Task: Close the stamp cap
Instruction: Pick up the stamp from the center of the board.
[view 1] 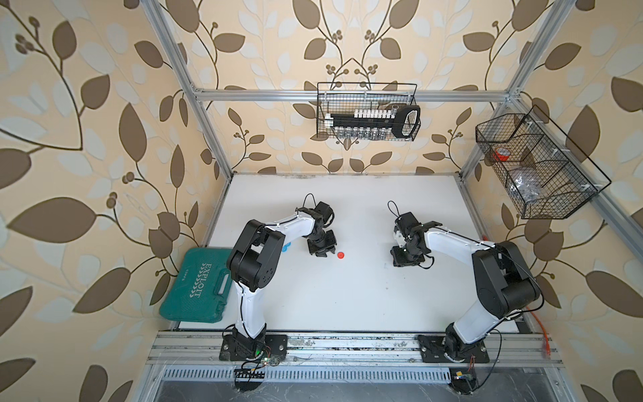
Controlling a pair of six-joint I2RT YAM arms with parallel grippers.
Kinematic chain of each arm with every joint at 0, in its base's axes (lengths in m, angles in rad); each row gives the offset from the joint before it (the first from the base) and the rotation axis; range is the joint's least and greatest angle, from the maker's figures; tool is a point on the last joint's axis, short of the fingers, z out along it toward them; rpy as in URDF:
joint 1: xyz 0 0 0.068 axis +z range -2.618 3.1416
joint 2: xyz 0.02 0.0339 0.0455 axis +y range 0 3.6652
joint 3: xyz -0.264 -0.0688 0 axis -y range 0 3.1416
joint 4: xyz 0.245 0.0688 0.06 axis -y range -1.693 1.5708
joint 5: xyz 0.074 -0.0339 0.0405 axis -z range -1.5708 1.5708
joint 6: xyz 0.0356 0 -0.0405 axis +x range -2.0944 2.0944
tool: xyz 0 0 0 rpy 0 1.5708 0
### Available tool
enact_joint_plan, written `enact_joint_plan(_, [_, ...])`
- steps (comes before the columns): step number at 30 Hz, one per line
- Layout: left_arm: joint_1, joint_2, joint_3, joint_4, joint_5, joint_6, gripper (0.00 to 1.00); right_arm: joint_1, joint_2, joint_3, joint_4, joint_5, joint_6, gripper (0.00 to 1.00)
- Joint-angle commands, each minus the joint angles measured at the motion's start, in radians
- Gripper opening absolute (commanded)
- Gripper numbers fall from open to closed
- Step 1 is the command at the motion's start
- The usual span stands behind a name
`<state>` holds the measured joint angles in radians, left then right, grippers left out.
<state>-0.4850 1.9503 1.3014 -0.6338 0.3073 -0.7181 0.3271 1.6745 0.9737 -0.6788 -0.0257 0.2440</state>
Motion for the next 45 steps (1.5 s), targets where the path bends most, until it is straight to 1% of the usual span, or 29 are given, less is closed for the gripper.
enact_joint_plan(1, [-0.029,0.024,-0.002,0.008,0.012,-0.035,0.35,0.003,0.028,0.037,0.009,-0.001,-0.014,0.37])
enact_joint_plan(8, [-0.048,0.050,0.021,0.017,0.017,-0.057,0.34,0.004,0.064,0.062,0.002,-0.015,-0.022,0.28])
enact_joint_plan(12, [-0.049,0.070,0.048,0.016,0.019,-0.058,0.34,0.003,0.077,0.068,-0.003,-0.023,-0.025,0.19])
enact_joint_plan(15, [-0.048,0.088,0.067,0.021,0.022,-0.065,0.34,0.003,0.081,0.066,-0.005,-0.024,-0.023,0.16])
enact_joint_plan(22, [-0.067,0.114,0.094,0.029,0.036,-0.076,0.34,0.003,0.078,0.072,-0.017,-0.028,-0.025,0.14])
enact_joint_plan(26, [-0.086,0.100,0.080,0.027,0.037,-0.081,0.33,0.003,0.077,0.090,-0.030,-0.033,-0.023,0.13])
enact_joint_plan(30, [-0.086,0.072,0.040,0.037,0.033,-0.086,0.33,0.005,0.071,0.095,-0.033,-0.043,-0.020,0.11])
enact_joint_plan(35, [-0.100,0.080,0.056,0.039,0.040,-0.098,0.33,0.016,0.061,0.102,-0.056,-0.058,-0.017,0.08])
enact_joint_plan(40, [-0.097,0.055,0.104,0.010,0.014,-0.079,0.33,0.031,0.023,0.149,-0.157,-0.079,-0.009,0.07])
enact_joint_plan(43, [-0.086,0.034,0.156,-0.035,-0.008,-0.045,0.33,0.035,-0.015,0.219,-0.249,-0.118,-0.015,0.05])
enact_joint_plan(45, [-0.078,0.018,0.201,-0.071,-0.027,-0.012,0.33,0.043,-0.026,0.295,-0.328,-0.141,-0.031,0.05])
